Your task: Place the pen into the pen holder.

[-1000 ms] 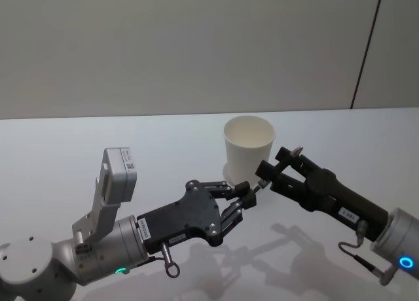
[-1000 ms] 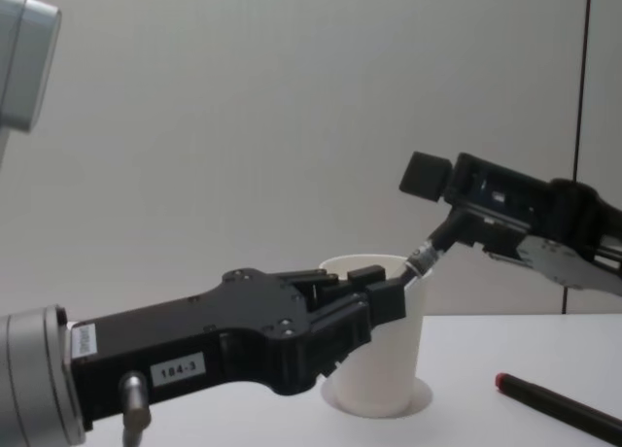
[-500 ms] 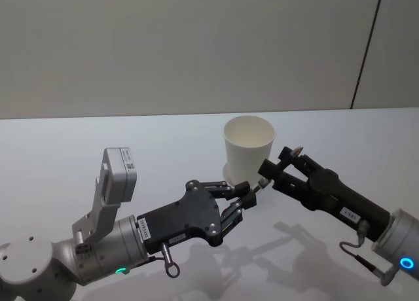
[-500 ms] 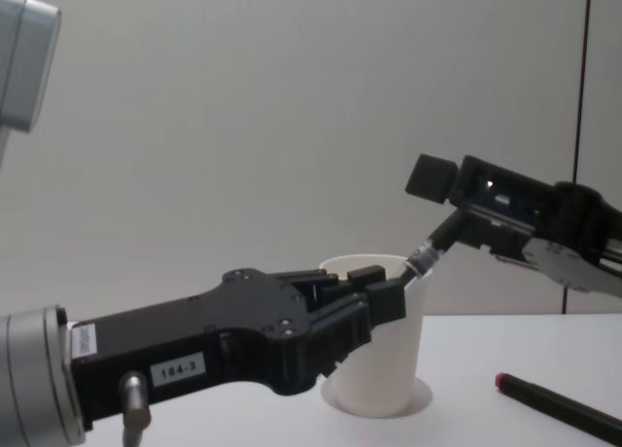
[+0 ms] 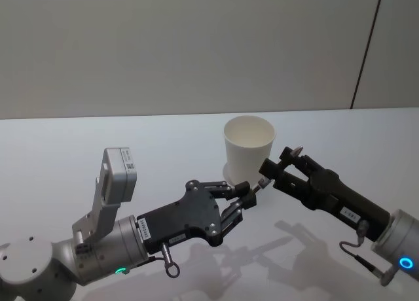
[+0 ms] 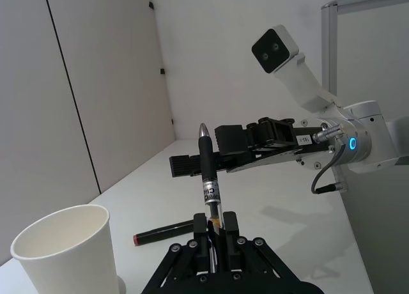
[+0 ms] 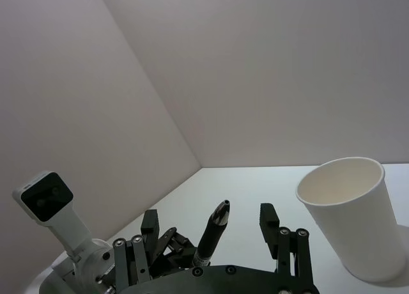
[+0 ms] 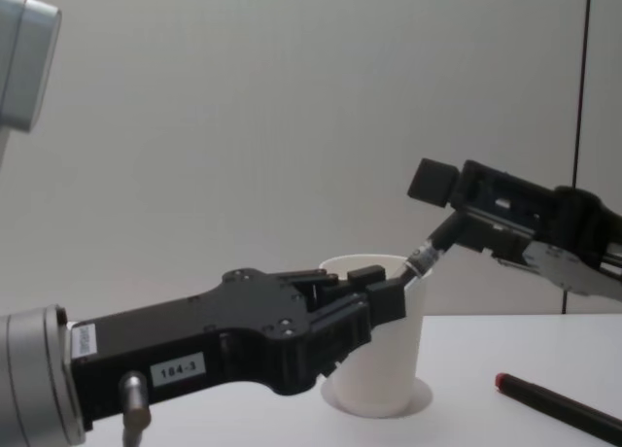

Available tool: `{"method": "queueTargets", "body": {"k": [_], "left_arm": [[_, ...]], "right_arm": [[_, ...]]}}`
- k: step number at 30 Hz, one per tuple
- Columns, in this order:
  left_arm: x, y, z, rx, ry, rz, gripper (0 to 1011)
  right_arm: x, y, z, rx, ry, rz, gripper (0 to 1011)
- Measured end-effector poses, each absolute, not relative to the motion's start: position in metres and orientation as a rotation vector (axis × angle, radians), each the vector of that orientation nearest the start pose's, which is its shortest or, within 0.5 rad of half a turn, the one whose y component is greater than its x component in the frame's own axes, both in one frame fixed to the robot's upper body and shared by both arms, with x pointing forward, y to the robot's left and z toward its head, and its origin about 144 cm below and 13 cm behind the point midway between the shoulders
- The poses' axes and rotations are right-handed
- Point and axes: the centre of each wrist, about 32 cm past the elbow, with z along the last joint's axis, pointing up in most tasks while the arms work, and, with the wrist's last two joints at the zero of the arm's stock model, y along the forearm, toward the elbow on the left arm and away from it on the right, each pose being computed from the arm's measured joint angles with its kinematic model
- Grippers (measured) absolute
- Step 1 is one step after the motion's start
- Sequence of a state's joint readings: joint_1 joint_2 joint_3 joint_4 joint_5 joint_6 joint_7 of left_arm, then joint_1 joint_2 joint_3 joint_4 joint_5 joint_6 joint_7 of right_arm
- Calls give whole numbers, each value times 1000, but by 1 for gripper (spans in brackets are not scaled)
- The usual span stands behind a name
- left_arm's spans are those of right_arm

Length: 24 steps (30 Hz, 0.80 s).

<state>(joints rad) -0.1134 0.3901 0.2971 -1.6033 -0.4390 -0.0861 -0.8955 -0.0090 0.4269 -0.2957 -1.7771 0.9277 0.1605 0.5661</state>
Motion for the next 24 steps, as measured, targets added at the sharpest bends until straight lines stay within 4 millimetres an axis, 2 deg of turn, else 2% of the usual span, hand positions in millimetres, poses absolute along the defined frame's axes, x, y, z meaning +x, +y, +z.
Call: {"method": "queueTargets", "body": {"k": [5, 10, 24], "left_arm": [[477, 248, 1176, -83, -86, 389, 158], [477, 248, 1176, -83, -86, 389, 158], [477, 248, 1176, -83, -86, 389, 159]], "right_arm": [[438, -237, 1185, 348, 410, -580, 921], [438, -237, 1185, 349, 411, -581, 785], [438, -237, 1185, 349, 412, -582, 339]]}}
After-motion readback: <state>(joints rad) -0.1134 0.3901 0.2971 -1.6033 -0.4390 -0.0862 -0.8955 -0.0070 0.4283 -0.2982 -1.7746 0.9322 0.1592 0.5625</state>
